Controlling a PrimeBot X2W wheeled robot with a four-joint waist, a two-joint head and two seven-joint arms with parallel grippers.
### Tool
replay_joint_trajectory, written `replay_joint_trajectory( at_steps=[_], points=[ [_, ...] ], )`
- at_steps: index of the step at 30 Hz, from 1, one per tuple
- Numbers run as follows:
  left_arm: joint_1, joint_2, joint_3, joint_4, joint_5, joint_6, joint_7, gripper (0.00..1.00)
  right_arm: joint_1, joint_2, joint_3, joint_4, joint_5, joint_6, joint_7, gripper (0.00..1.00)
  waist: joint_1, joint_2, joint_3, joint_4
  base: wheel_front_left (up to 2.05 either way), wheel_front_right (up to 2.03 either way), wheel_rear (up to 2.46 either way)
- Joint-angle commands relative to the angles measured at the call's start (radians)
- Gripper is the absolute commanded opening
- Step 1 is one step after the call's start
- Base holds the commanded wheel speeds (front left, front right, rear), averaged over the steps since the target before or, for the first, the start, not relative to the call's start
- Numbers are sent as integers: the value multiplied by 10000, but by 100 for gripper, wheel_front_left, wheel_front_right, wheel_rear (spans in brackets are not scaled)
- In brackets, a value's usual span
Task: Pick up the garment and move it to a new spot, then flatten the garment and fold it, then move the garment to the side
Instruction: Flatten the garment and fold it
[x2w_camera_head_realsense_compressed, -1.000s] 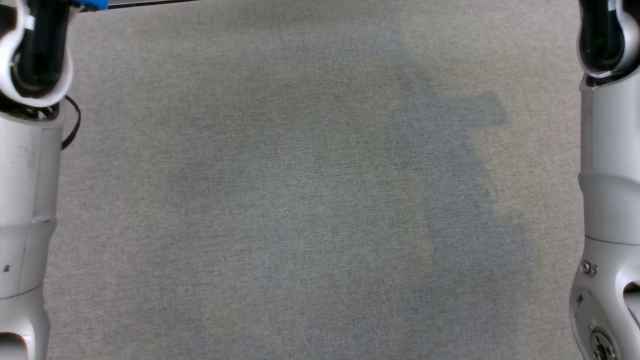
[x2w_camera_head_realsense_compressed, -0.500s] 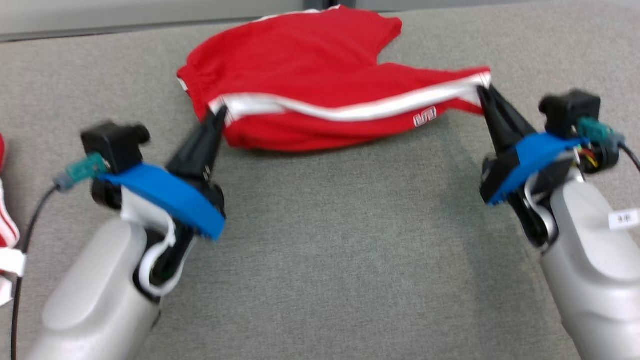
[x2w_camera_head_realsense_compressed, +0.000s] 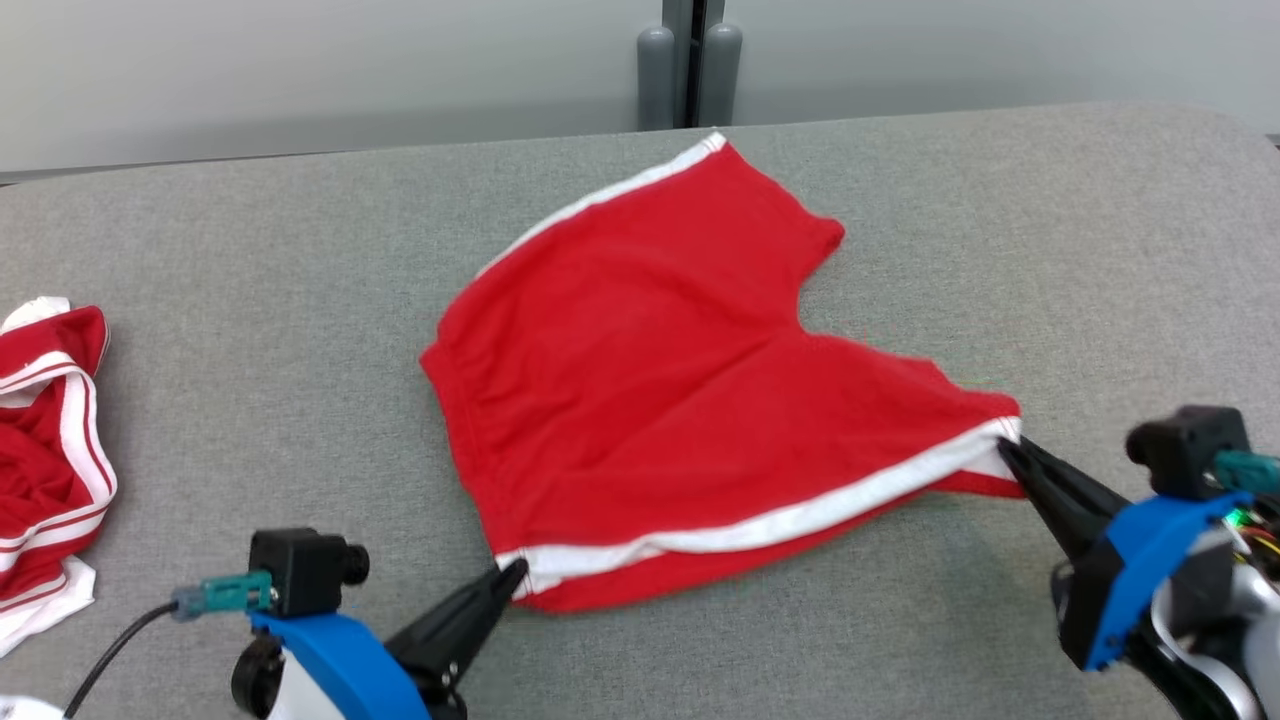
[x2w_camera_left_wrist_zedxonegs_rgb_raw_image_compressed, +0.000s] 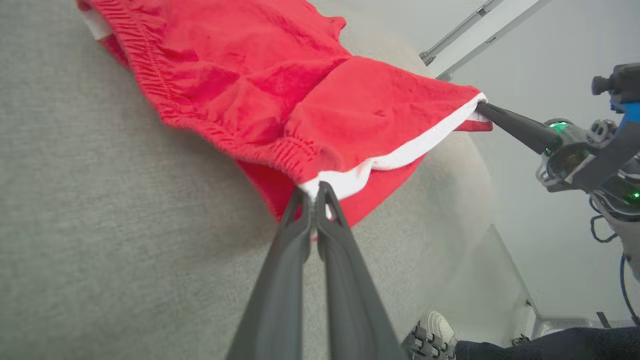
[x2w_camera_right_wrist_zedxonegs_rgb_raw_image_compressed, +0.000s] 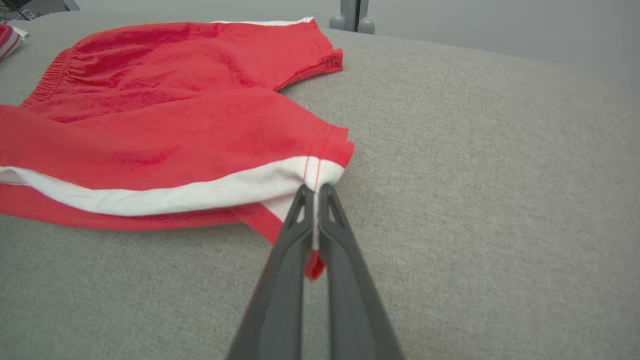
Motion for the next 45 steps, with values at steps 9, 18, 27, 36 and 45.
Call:
replay_joint_trajectory(
  at_steps=[9,18,27,36,45],
  points=[
    [1356,602,341,-2322,-717,1142,178,0,2401,972,-2093,-3616,-613,3,2517,0,3,0,135,186,0,0,0],
    [271,-409,736,-1302,-908,847,-395,0,374,847,-1386,-2979,-578,3,2469,0,3,0,473,435,0,0,0],
    [-1859,-1909,1291,1208,-1093,524,-1107,0,-3241,491,-182,133,-60,3,2095,0,3,0,1074,1091,0,0,0],
    [-3087,-3112,1389,3620,-962,23,-1976,0,-5324,365,171,2896,342,3,967,0,3,0,1720,1732,0,0,0],
    [-4073,-3912,1187,5019,-659,-503,-2613,0,-6740,281,354,4839,187,3,-340,0,3,0,2318,2080,0,0,0]
  ],
)
